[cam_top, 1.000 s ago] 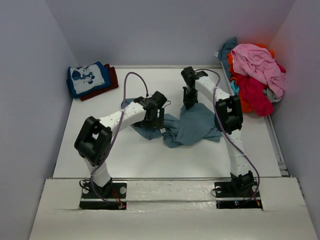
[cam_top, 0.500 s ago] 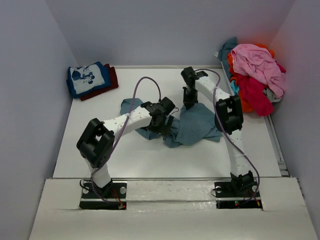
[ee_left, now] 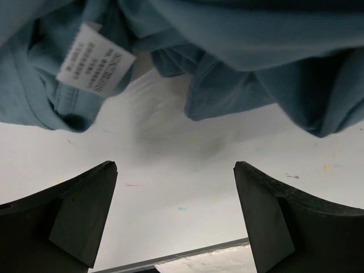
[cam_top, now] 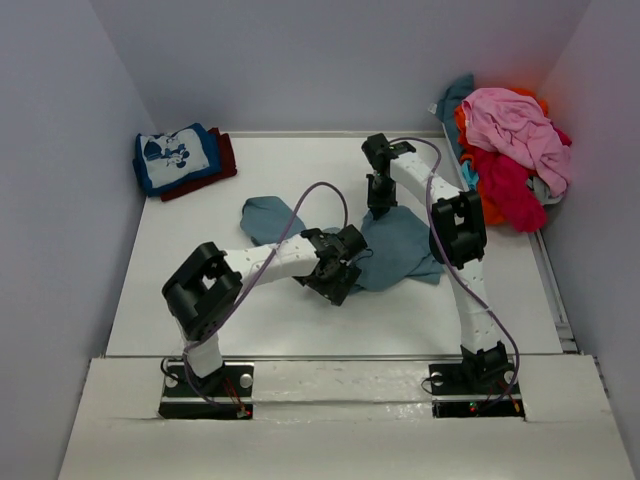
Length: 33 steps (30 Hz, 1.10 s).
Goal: Fold and stack the t-shirts
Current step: Flatten out the tshirt
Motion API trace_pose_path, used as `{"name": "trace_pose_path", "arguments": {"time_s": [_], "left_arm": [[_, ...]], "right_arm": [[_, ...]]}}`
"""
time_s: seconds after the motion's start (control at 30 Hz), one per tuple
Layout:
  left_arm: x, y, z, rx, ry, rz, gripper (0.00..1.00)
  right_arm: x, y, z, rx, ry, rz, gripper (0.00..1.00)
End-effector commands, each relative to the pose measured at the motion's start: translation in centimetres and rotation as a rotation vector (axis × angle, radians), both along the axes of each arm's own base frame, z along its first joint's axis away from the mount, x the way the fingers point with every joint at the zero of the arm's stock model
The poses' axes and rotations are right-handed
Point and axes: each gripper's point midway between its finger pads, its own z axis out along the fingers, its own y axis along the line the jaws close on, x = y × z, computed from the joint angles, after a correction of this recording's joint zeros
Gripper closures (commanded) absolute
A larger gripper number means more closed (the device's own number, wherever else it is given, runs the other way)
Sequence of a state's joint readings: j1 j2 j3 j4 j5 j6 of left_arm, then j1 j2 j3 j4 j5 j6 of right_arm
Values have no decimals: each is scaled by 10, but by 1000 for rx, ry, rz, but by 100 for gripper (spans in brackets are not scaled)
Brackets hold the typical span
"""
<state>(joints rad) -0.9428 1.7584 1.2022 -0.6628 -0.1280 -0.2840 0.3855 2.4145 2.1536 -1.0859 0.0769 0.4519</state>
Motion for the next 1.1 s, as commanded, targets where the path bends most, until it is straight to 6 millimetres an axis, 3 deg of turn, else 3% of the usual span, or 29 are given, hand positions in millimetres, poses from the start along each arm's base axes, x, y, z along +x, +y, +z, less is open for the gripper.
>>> {"name": "trace_pose_path", "arguments": {"time_s": [0.0, 0.33, 0.43, 0.53, 0.6, 0.67, 0.87, 1.03, 1.07], "left_arm": [[10, -25, 14, -31, -38, -47, 4], [37, -63, 28, -61, -94, -91, 4], [36, -71, 21, -67, -68, -103, 5], [35, -81, 21, -105, -49, -107, 15], [33, -82, 18, -100, -33, -108, 24], [31, -80, 15, -99, -24, -104, 28], [24, -66, 12, -79, -20, -94, 65], [19, -60, 9, -73, -11, -83, 70], [19, -60, 10, -76, -18, -77, 77]], "right_arm": [[3, -3, 37, -2, -67, 0, 93], [-1, -5, 40, -8, -69, 3, 93], [-2, -6, 42, -8, -72, 1, 93], [-3, -8, 43, -12, -74, 1, 93], [-4, -9, 42, -16, -72, 0, 93], [-4, -9, 42, -18, -72, 2, 93], [-4, -9, 41, -20, -70, 0, 93], [-3, -8, 41, -17, -71, -3, 93], [-4, -8, 41, -18, -70, -3, 93]]}}
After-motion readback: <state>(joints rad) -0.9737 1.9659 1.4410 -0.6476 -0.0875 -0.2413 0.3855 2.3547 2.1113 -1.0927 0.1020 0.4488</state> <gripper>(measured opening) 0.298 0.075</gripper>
